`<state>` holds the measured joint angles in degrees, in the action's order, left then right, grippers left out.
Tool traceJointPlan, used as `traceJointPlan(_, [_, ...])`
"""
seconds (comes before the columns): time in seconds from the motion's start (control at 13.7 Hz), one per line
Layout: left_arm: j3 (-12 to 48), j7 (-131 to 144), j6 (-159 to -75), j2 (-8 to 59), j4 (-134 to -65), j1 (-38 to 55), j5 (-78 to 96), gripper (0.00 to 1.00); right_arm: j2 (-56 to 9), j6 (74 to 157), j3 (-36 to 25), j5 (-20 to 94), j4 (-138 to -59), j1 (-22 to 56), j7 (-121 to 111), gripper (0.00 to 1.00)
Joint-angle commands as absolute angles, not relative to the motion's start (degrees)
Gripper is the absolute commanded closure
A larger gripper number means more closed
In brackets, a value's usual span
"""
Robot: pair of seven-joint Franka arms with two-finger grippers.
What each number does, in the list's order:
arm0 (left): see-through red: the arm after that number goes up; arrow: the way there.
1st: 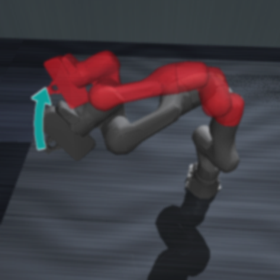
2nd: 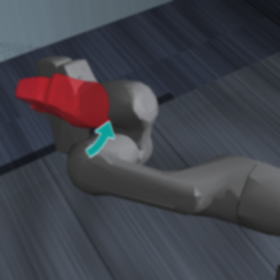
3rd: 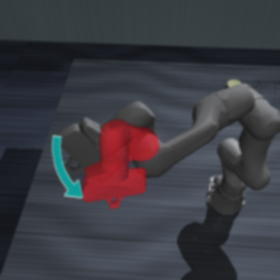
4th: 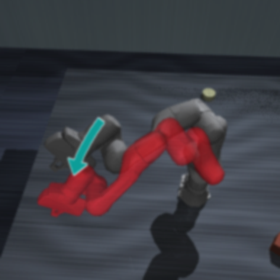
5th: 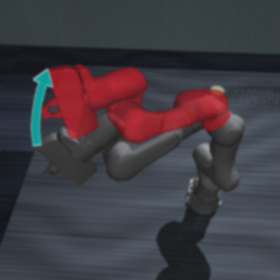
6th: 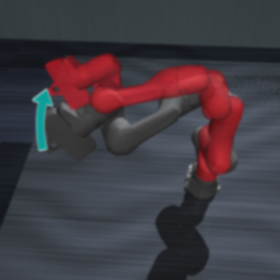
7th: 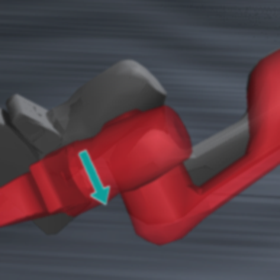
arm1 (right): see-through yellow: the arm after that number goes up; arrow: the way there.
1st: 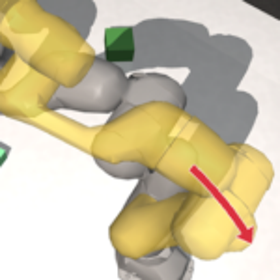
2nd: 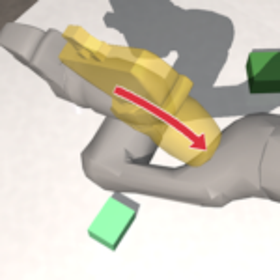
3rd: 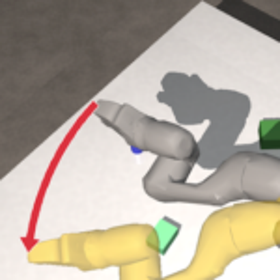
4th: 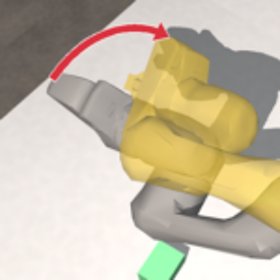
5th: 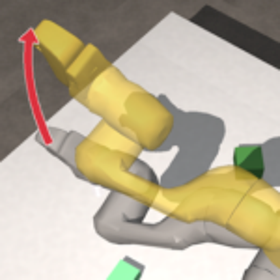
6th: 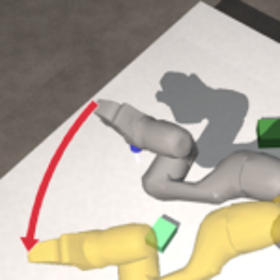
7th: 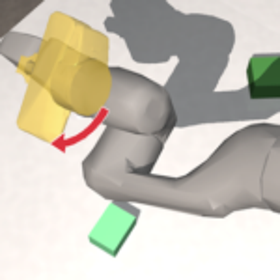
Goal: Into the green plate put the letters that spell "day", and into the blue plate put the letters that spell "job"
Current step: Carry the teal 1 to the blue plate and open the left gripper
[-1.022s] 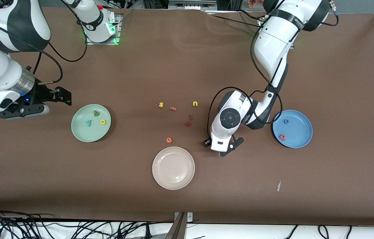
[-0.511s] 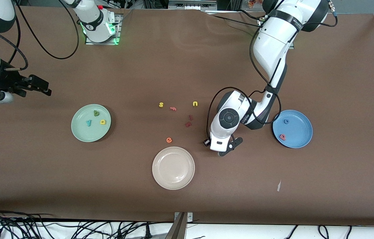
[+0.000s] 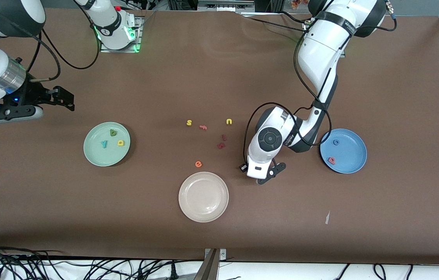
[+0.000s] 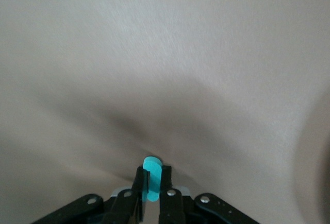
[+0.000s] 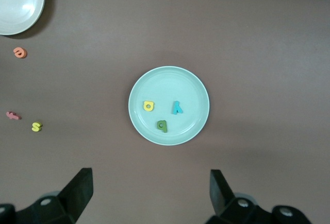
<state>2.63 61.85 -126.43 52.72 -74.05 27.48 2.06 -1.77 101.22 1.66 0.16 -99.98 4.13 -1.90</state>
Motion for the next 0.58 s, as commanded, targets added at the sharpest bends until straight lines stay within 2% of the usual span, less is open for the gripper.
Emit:
traceJointPlan(0.0, [2.72,49.72,-115.62,47.83,-73.83,24.18,2.81,1.0,-1.32,101.69,1.84,-0.62,-100.72,3.95,-1.49,0.0])
traceJointPlan(0.22, [2.64,34.5,-105.32,42.73,-76.71,19.96,2.46,1.0,-1.41,101.95,3.43,0.61,-101.07,4.04,-1.49,0.0])
traceJointPlan(0.51, [2.64,15.43,-107.22,31.23,-91.37,12.68,2.29,1.0,-1.58,101.52,2.9,1.49,-100.99,3.87,-1.67,0.0])
